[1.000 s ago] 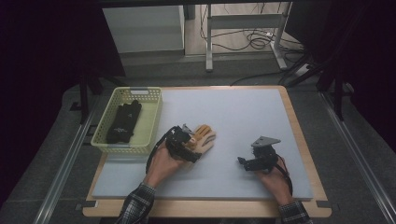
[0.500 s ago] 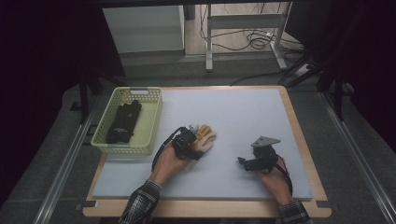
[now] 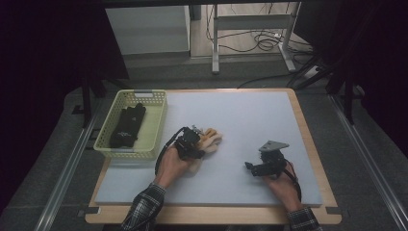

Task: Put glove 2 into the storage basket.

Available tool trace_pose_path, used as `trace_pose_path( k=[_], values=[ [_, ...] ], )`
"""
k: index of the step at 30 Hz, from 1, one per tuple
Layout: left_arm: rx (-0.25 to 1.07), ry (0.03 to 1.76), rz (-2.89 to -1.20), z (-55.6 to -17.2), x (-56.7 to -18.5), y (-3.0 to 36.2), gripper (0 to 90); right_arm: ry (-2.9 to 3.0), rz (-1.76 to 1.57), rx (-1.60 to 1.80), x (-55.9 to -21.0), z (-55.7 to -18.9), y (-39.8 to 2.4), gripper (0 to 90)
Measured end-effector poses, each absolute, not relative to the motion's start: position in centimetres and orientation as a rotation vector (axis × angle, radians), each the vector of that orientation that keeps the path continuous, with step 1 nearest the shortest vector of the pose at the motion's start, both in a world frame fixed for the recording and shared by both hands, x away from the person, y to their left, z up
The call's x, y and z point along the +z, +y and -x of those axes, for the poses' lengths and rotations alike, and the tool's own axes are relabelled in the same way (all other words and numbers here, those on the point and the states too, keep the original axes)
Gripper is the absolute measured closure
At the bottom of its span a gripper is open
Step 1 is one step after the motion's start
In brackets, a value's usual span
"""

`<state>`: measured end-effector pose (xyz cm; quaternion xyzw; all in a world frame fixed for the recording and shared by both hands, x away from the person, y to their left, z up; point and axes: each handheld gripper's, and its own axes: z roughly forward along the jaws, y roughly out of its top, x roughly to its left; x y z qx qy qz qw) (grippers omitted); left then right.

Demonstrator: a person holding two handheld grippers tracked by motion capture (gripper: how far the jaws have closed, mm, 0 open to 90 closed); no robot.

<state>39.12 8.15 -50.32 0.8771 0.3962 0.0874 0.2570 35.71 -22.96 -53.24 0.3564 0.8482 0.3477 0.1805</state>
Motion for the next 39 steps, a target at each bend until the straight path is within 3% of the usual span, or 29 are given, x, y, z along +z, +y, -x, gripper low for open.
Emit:
trace_pose_path(
  k=[20,39],
  values=[
    [0.32,1.137,-2.312,-41.2,-44.0,12.0,54.2,2.397,-1.004,0.984,-53.2,-35.7,-23.0,14.2],
    [0.42,1.28,-2.216,-42.6,-40.2,18.6,54.0,2.395,-1.004,0.987,-53.3,-35.7,-23.0,14.1]
  ],
)
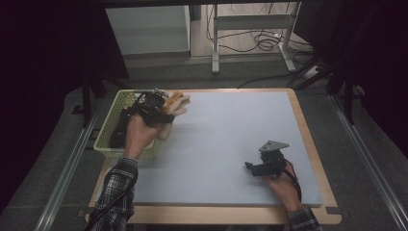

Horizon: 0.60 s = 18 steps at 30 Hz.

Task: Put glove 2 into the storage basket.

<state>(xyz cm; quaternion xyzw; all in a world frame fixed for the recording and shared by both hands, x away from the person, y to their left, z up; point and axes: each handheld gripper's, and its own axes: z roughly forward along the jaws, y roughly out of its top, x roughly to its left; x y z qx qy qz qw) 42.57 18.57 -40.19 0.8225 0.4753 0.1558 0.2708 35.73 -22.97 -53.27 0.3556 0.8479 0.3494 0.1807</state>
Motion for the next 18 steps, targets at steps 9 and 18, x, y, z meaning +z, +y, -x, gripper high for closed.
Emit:
trace_pose_path(
  k=[9,18],
  values=[
    [0.45,1.34,-2.192,-42.7,-39.9,21.1,53.7,2.395,-1.004,0.986,-53.3,-35.7,-23.0,14.1],
    [0.484,1.4,-2.154,-42.7,-39.7,23.8,53.5,2.395,-1.004,0.987,-53.3,-35.7,-23.0,14.1]
  ],
)
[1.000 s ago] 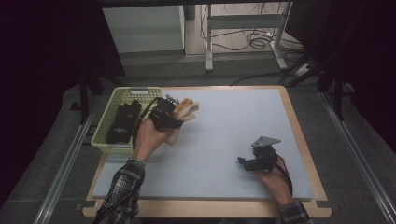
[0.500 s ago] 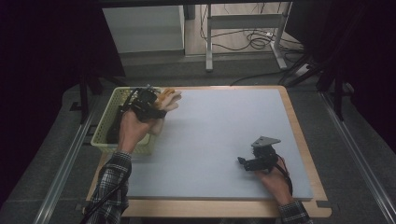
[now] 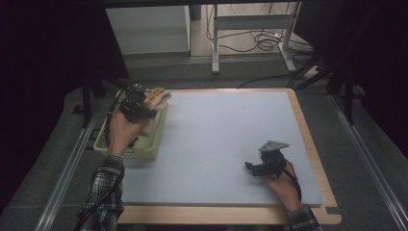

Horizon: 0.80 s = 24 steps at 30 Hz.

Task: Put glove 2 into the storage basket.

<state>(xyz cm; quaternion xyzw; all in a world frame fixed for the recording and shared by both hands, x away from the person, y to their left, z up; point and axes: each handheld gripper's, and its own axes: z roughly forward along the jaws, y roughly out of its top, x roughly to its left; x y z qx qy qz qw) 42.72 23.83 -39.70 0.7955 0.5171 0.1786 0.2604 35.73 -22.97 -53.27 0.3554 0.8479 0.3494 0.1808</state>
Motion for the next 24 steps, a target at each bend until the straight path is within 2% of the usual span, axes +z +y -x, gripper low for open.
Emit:
trace_pose_path(
  k=[12,24],
  values=[
    [0.515,1.486,-2.116,-43.3,-41.3,27.4,52.8,2.395,-1.003,0.986,-53.3,-35.7,-23.0,14.1],
    [0.513,1.523,-2.107,-44.7,-43.9,28.2,52.2,2.394,-1.004,0.986,-53.3,-35.7,-23.0,14.1]
  ],
)
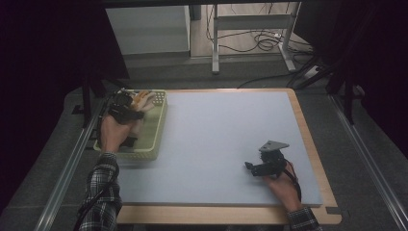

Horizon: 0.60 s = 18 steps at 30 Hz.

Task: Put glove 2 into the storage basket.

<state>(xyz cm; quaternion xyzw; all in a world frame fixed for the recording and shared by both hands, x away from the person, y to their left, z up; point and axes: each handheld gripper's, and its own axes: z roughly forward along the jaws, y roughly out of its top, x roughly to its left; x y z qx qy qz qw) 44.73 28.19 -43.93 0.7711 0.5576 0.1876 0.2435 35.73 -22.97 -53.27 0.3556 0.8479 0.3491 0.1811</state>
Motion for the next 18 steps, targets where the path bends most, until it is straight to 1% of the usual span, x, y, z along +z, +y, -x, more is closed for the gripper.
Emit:
trace_pose_path(
  k=[10,18],
  values=[
    [0.497,1.556,-2.128,-46.2,-46.4,27.8,52.0,2.395,-1.004,0.986,-53.3,-35.7,-23.0,14.1],
    [0.459,1.556,-2.159,-47.0,-47.7,26.9,51.6,2.395,-1.003,0.986,-53.3,-35.7,-23.0,14.1]
  ],
)
